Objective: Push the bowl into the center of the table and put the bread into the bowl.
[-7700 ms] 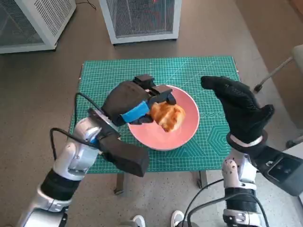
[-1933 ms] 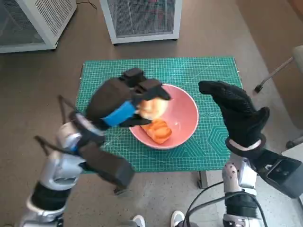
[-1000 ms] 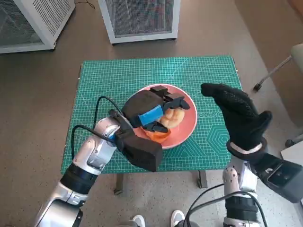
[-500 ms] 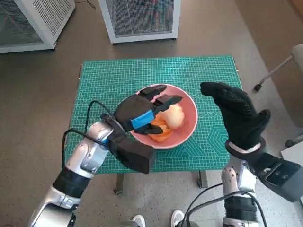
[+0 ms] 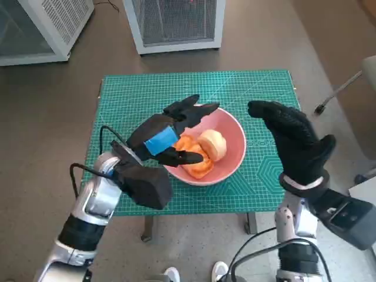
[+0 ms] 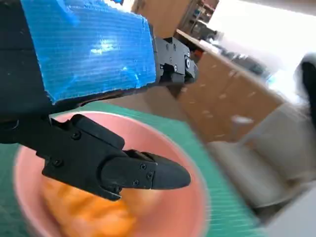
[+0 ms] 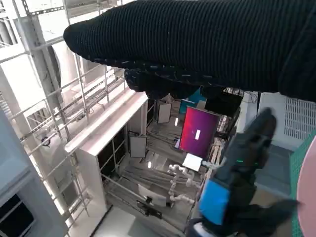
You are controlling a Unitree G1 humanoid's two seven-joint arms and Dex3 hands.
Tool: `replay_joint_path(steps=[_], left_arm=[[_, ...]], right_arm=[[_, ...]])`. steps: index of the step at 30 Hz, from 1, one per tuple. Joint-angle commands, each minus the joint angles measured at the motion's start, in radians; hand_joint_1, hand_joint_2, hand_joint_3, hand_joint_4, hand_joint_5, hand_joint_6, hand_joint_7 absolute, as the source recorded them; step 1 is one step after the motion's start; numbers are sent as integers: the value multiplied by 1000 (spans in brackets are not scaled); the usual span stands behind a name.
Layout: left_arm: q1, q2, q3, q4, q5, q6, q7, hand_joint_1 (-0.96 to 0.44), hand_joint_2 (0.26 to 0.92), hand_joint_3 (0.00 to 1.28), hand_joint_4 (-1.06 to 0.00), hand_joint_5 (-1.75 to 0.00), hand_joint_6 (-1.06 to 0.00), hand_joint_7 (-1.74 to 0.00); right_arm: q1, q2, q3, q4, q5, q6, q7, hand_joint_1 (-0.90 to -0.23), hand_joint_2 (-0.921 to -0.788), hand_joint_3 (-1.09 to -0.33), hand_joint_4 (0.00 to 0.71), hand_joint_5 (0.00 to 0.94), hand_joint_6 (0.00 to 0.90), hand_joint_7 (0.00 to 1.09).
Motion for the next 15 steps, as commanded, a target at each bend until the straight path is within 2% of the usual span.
replay_joint_path(steps=[1,8,10,11,12,15], left_arm=[[29,-25,70,-78,-132,14,-23,-752,921,318,-36,0,-123,-172],[34,-26,80,-90,-160,16,-29,-737,921,325,-35,-1,-133,-173],[39,-77,136,-94,-237,-105,16,-733,921,357,-45,-6,-143,-181],[40,-96,154,-95,-261,-149,32,-727,921,389,-58,-7,-112,-265],[40,-113,168,-99,-278,-185,48,-724,921,416,-66,-7,-72,-365],[35,-142,184,-90,-296,-241,71,-724,921,459,-83,-11,-23,-495]], right_arm=[[-18,-11,-8,-7,-16,17,-27,-578,-921,-588,353,9,26,680],[-21,-14,-6,-9,-18,18,-37,-581,-921,-585,355,9,39,673],[-67,-21,-17,6,-48,-9,-65,-580,-921,-587,357,9,42,673],[-83,-23,-20,13,-58,-20,-75,-578,-921,-590,358,9,42,671],[-96,-25,-23,17,-69,-30,-84,-577,-921,-593,359,10,42,668],[-117,-29,-28,33,-82,-49,-94,-573,-921,-599,360,9,46,663]])
